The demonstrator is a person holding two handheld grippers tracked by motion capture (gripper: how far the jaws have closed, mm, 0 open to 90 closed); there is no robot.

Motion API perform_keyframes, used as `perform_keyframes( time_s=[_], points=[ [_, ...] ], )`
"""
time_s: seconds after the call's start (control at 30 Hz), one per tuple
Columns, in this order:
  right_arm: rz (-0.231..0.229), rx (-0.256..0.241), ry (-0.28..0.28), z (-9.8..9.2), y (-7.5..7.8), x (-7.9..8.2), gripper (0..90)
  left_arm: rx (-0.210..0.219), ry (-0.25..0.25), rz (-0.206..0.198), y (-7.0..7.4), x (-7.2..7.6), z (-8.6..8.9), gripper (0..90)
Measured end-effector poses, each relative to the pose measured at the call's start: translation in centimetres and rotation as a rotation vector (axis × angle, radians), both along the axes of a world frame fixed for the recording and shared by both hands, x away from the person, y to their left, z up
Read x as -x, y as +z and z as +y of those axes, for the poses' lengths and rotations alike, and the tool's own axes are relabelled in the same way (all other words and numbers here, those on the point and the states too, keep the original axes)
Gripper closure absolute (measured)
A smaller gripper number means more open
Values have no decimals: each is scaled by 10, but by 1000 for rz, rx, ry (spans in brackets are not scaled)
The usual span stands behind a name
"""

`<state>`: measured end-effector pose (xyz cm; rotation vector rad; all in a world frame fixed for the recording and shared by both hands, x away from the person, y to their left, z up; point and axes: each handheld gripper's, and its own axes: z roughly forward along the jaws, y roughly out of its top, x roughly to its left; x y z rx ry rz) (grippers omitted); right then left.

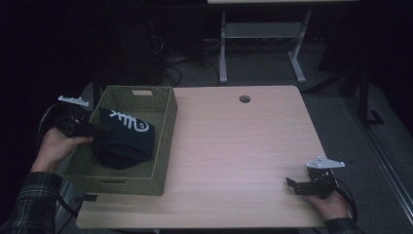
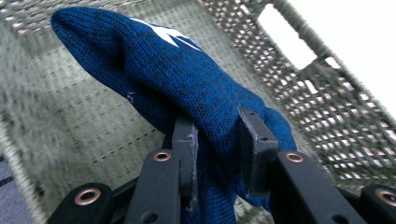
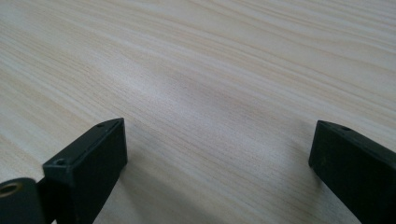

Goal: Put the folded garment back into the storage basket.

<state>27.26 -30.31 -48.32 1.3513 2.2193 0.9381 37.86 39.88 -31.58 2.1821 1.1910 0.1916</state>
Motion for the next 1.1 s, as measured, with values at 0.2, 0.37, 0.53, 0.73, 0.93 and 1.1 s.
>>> perform_keyframes(
  time_s=[0.2, 0.37, 0.53, 0.73, 0.93, 1.1],
  points=[
    [0, 0, 0, 0, 0, 0, 39, -36, 35, 7, -10, -3, 12, 681],
    [0, 0, 0, 0, 0, 0, 39, -70, 59, 5, -19, -6, 19, 670],
    [1, -1, -2, 0, 0, 0, 39, -80, 115, -18, -21, -7, 26, 545],
    [1, -1, -2, 0, 0, 0, 39, -62, 185, -77, -6, -3, 34, 408],
    [1, -1, -2, 0, 0, 0, 39, -41, 176, -112, 4, 0, 24, 500],
    [1, -1, -2, 0, 0, 0, 39, -8, 163, -136, 6, 1, 8, 740]
  ],
)
